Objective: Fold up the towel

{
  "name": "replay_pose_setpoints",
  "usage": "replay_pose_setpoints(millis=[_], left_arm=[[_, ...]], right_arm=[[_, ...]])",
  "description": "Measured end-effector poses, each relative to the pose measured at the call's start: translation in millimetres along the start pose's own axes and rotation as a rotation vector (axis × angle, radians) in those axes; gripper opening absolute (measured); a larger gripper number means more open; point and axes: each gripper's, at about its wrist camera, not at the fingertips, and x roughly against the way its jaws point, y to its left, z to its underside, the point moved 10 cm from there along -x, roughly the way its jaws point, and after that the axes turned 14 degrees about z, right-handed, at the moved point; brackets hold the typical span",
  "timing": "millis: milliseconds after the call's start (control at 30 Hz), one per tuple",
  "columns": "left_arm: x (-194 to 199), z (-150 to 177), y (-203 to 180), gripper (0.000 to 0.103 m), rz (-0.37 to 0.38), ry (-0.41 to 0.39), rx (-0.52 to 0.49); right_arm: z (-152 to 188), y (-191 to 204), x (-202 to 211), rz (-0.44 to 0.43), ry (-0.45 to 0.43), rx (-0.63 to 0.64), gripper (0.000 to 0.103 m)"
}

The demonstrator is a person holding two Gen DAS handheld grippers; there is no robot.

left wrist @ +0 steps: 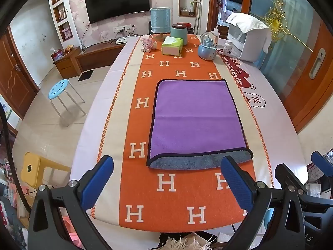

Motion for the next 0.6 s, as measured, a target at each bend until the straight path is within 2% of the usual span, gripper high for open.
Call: replay_pose_setpoints(millis=[600], left_arm=[[0.1, -0.1, 0.0, 0.102, -0.001, 0.0, -0.001]], right_arm=[[1.5, -1.9, -1.8, -0.005, 0.003, -0.004, 0.102]])
